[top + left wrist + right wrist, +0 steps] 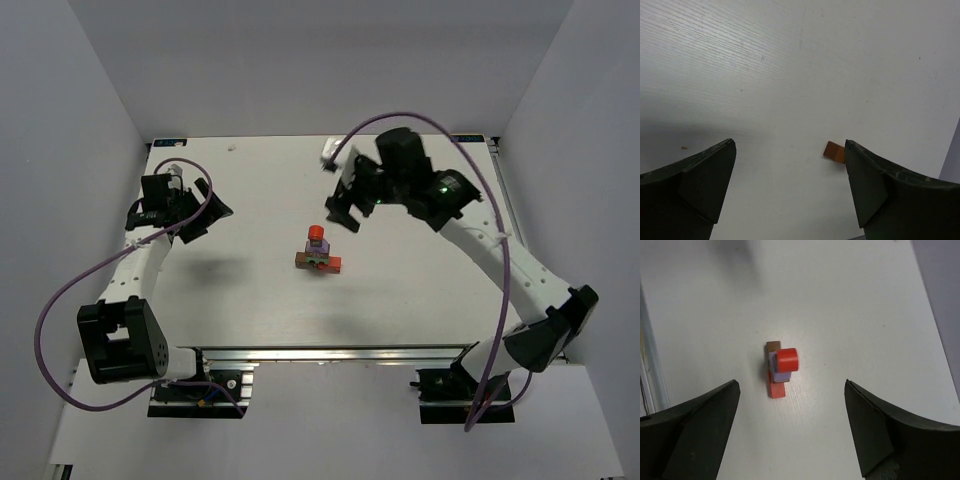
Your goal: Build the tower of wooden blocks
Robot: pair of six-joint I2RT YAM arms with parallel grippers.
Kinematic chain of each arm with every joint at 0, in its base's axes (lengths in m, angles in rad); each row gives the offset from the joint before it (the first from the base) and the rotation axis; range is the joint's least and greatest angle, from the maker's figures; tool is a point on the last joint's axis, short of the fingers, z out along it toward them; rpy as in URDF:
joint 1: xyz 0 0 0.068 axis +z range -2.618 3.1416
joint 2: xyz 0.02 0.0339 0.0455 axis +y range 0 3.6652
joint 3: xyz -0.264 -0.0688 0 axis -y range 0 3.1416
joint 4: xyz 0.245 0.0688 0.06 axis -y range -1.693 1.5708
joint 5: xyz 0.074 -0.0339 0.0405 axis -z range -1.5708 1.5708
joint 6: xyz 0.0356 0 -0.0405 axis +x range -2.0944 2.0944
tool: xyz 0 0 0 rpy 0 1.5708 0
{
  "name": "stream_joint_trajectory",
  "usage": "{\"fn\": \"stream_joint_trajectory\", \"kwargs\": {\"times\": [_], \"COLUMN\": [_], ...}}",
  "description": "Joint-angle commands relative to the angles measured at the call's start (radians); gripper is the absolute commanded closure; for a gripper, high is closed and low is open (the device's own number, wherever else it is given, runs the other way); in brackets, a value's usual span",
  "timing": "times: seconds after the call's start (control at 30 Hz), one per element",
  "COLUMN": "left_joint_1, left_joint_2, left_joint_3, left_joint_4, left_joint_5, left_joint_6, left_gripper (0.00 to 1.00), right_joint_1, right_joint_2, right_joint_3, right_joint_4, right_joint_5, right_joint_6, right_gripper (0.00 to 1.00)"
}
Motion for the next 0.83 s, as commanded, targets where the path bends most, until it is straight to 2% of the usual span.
{"fn": "stream_joint_trajectory", "kwargs": {"times": [0.0,0.03,0.07,0.1,0.13,0.17,0.23,0.33,0.47,0.8], "left_joint_1": [0.000,-0.002,0.000,0.000,-0.002,-0.002,-0.002,0.000,0.000,-0.002], "left_joint_2": [-0.026,-0.014,-0.013,-0.011,-0.009,-0.008,-0.005,0.000,-0.029,-0.065], "left_joint_3": [0.060,0.072,0.078,0.086,0.095,0.098,0.117,0.138,0.160,0.184], "left_joint_4": [-0.043,-0.055,-0.063,-0.064,-0.064,-0.066,-0.077,-0.110,-0.118,-0.126], "left_joint_5": [-0.082,-0.092,-0.095,-0.101,-0.106,-0.110,-0.132,-0.175,-0.219,-0.256], "left_joint_6": [0.024,0.024,0.025,0.026,0.027,0.027,0.032,0.047,0.058,0.073], "left_gripper": [0.02,0.02,0.02,0.02,0.02,0.02,0.02,0.02,0.02,0.02], "right_joint_1": [-0.154,-0.274,-0.339,-0.395,-0.506,-0.559,-0.646,-0.670,-0.671,-0.671], "right_joint_2": [-0.061,-0.076,-0.086,-0.096,-0.106,-0.129,-0.141,-0.153,-0.188,-0.259], "right_joint_3": [-0.051,-0.077,-0.097,-0.123,-0.153,-0.225,-0.268,-0.298,-0.316,-0.413], "right_joint_4": [0.195,0.218,0.226,0.235,0.255,0.263,0.251,0.199,0.195,0.280], "right_joint_5": [0.107,0.096,0.089,0.095,0.087,0.079,0.079,0.139,0.294,0.294], "right_joint_6": [0.314,0.383,0.509,0.566,0.624,0.671,0.781,0.852,0.873,0.832], "right_gripper": [0.11,0.11,0.11,0.11,0.11,0.11,0.11,0.11,0.11,0.11]}}
